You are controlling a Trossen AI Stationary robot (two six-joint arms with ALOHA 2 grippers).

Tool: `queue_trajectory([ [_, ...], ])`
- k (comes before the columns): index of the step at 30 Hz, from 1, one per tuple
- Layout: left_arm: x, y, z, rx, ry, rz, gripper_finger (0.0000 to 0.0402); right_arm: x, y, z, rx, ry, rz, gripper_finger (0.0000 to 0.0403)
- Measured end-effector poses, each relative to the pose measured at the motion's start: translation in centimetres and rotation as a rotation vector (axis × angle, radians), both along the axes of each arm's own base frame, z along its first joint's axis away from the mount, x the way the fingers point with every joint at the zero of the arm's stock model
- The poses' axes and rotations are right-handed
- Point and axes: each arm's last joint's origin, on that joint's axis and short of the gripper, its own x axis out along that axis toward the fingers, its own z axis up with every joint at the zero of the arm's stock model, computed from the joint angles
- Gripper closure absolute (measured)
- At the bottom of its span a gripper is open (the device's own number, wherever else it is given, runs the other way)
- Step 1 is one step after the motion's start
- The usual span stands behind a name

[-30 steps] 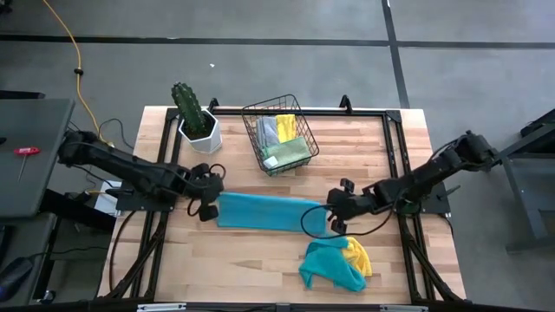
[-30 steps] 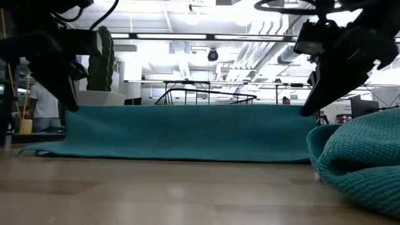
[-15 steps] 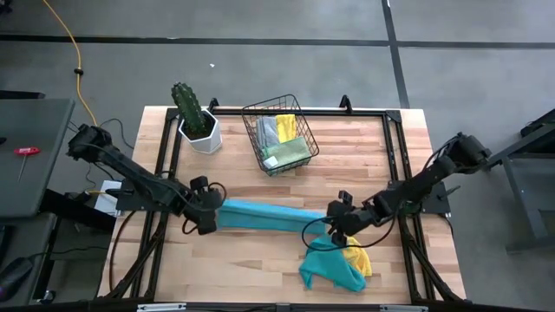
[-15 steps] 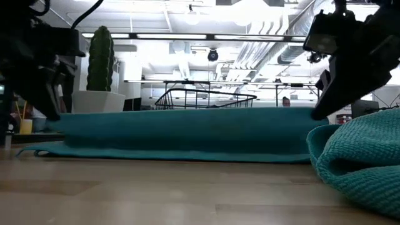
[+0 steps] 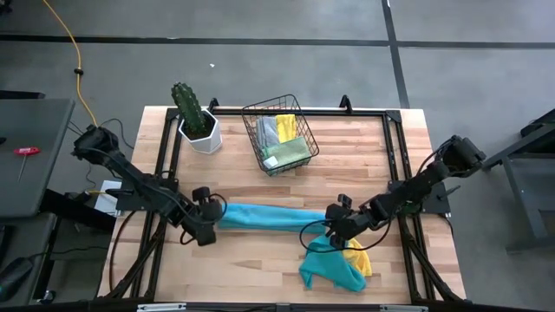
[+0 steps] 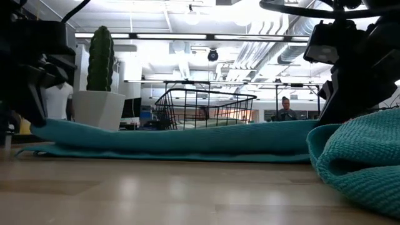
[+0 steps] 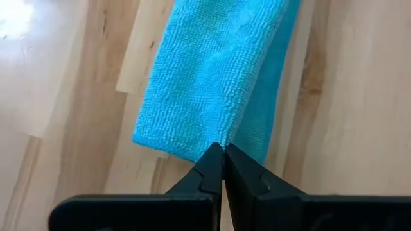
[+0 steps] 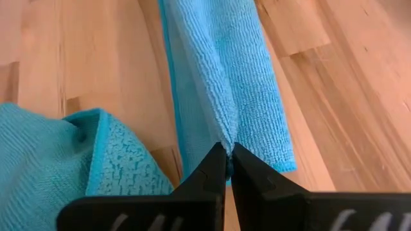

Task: Fold microfiber towels
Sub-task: Fold the left blue microfiber cloth

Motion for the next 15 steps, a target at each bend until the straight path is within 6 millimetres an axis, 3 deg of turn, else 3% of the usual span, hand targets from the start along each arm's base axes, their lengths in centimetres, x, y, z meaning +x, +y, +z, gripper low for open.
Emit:
queue_trajectory([
  [15, 0.3, -0.4, -1.3, -0.042, 0.082, -0.014, 0.0385, 0.0, 0.0, 0.0, 0.005, -0.006, -0.001, 0.0386],
])
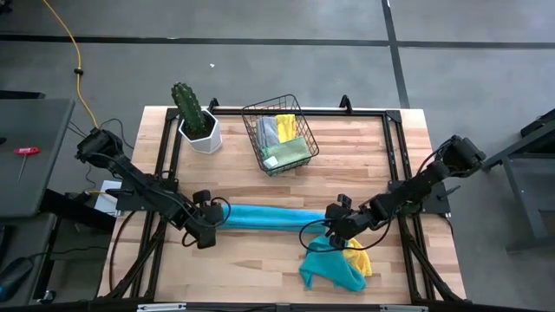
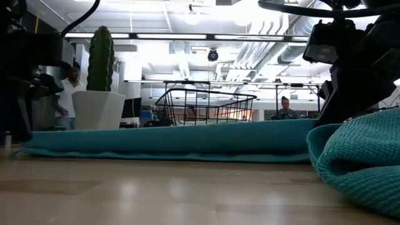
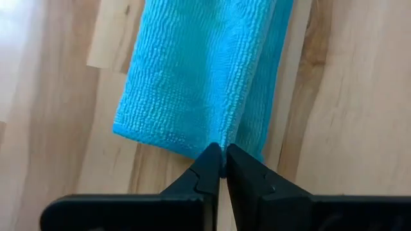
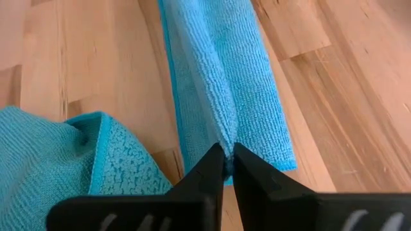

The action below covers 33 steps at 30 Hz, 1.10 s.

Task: Fold microfiber towels
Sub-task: Fold the left blue microfiber cloth

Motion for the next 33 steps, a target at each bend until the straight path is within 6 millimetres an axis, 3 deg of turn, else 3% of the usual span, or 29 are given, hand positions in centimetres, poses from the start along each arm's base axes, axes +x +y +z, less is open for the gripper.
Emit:
queue_trajectory([
  [6, 0.0, -0.1, -0.2, -0.003, 0.019, -0.029, 0.0368, 0.0, 0.0, 0.0, 0.016, 0.012, 0.012, 0.0349],
  [13, 0.0, -0.1, -0.2, -0.021, 0.022, -0.029, 0.0328, 0.0, 0.1, 0.1, 0.019, 0.018, 0.031, 0.0260],
  [19, -0.2, -0.2, 0.4, -0.152, 0.046, -0.048, 0.0280, 0.8, 0.7, 1.8, 0.006, 0.061, 0.088, 0.0205],
  [25, -0.7, -0.3, 2.4, -0.293, -0.011, -0.107, 0.0249, 1.5, 0.8, 3.6, -0.093, 0.060, 0.044, 0.0192],
  [30, -0.4, -0.1, 4.1, -0.106, -0.243, -0.175, 0.0246, 1.9, 0.7, 3.4, -0.138, -0.053, 0.026, 0.0197],
  [33, 0.0, 0.1, 4.1, 0.032, -0.360, -0.173, 0.0250, 1.8, 0.6, 2.8, -0.124, -0.104, 0.025, 0.0203],
])
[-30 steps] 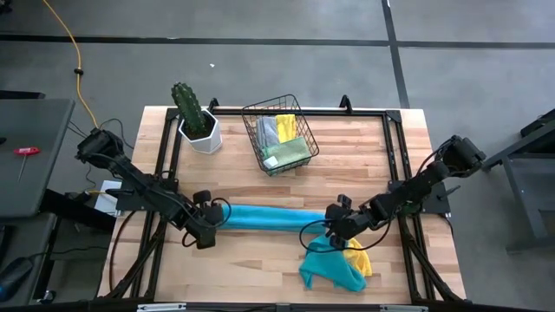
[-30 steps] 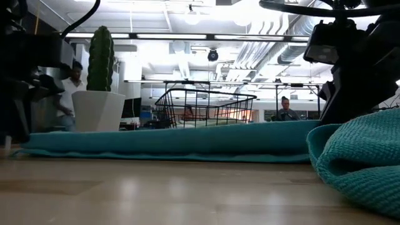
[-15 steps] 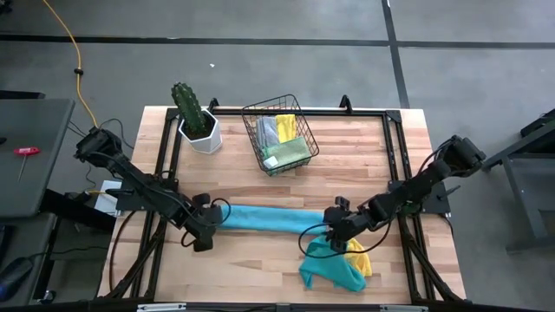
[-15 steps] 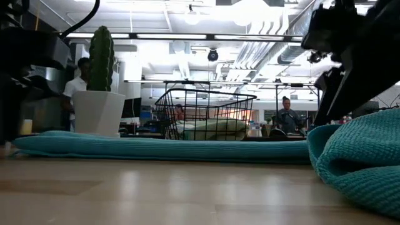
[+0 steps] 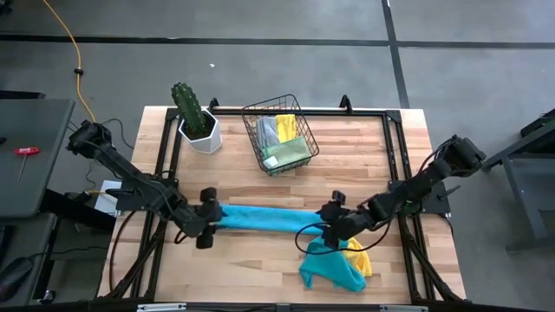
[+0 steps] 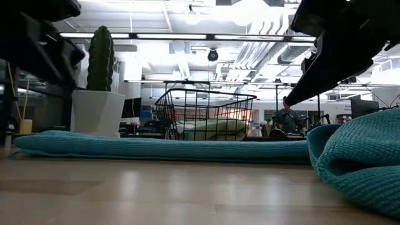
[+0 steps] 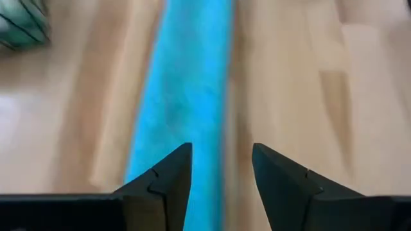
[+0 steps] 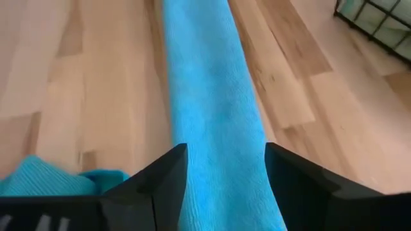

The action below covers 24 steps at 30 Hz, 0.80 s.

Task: Fold microfiber towels
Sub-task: Fold the left blue microfiber cloth

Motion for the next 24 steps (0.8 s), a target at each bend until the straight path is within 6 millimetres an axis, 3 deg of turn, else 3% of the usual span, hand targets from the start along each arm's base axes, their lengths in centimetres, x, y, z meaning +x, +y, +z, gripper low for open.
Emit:
queue_trajectory([
  [9, 1.1, 1.0, -4.1, -0.020, -0.149, -0.006, 0.0271, -0.9, -0.5, -2.0, 0.060, -0.112, 0.000, 0.0215],
  [16, 0.8, 2.0, -6.9, -0.032, -0.094, 0.079, 0.0283, -1.4, -0.8, -2.8, 0.081, -0.098, -0.027, 0.0215],
  [24, 0.8, 2.2, -8.1, -0.014, -0.040, 0.097, 0.0292, -0.7, -0.4, -5.3, 0.045, -0.061, -0.002, 0.0229],
])
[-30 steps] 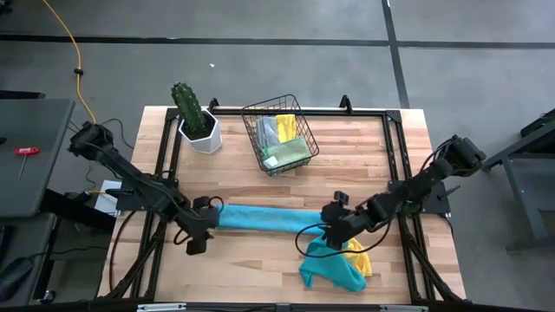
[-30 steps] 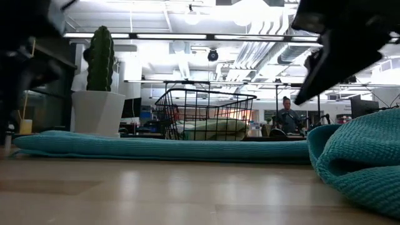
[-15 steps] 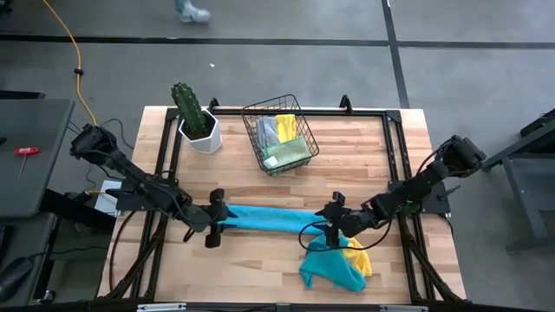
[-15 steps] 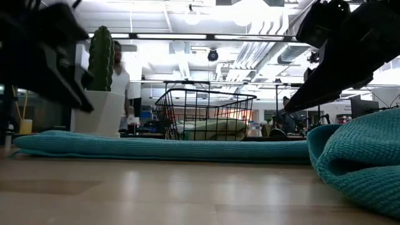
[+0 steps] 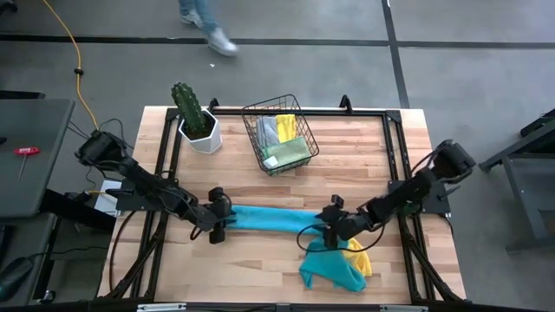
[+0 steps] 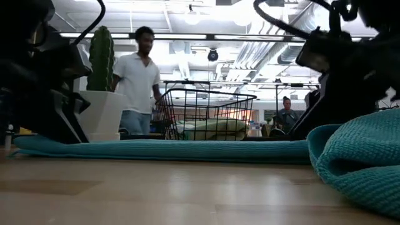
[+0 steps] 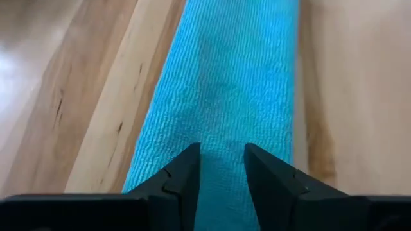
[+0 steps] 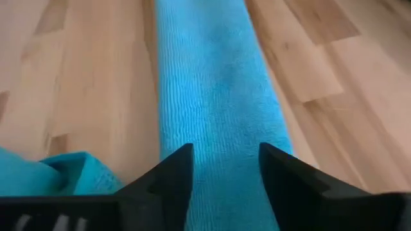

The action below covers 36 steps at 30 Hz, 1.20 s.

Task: Fold microfiber towels
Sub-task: Fold the left blue microfiber cloth

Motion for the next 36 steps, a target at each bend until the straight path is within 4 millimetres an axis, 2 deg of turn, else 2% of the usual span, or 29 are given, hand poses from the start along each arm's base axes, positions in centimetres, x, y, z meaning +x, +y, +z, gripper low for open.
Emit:
queue_trajectory([
  [3, 0.0, 0.0, -0.3, 0.005, 0.012, 0.000, 0.0314, 0.4, 0.2, -1.0, -0.023, 0.011, 0.016, 0.0267],
  [9, 0.0, 0.0, -0.3, 0.016, 0.011, 0.009, 0.0388, 1.0, 0.4, -2.0, -0.042, 0.031, 0.015, 0.0390],
  [13, 0.0, 0.1, -0.3, 0.045, 0.003, 0.033, 0.0393, 1.0, 0.1, -2.2, -0.036, 0.045, -0.009, 0.0381],
  [16, 0.0, 0.5, -0.4, 0.073, 0.011, 0.064, 0.0397, 1.1, -0.4, -2.3, -0.064, 0.064, -0.011, 0.0394],
  [26, 0.4, 3.0, -0.5, 0.069, 0.027, 0.211, 0.0400, 2.3, -3.7, -2.4, -0.140, 0.132, 0.027, 0.0400],
  [32, 0.4, 2.9, -0.5, 0.016, 0.024, 0.223, 0.0401, 2.5, -5.1, -2.3, -0.147, 0.185, 0.092, 0.0401],
  [36, 0.3, 2.3, -0.5, -0.006, 0.021, 0.207, 0.0401, 1.9, -5.9, -1.6, -0.164, 0.233, 0.082, 0.0402],
])
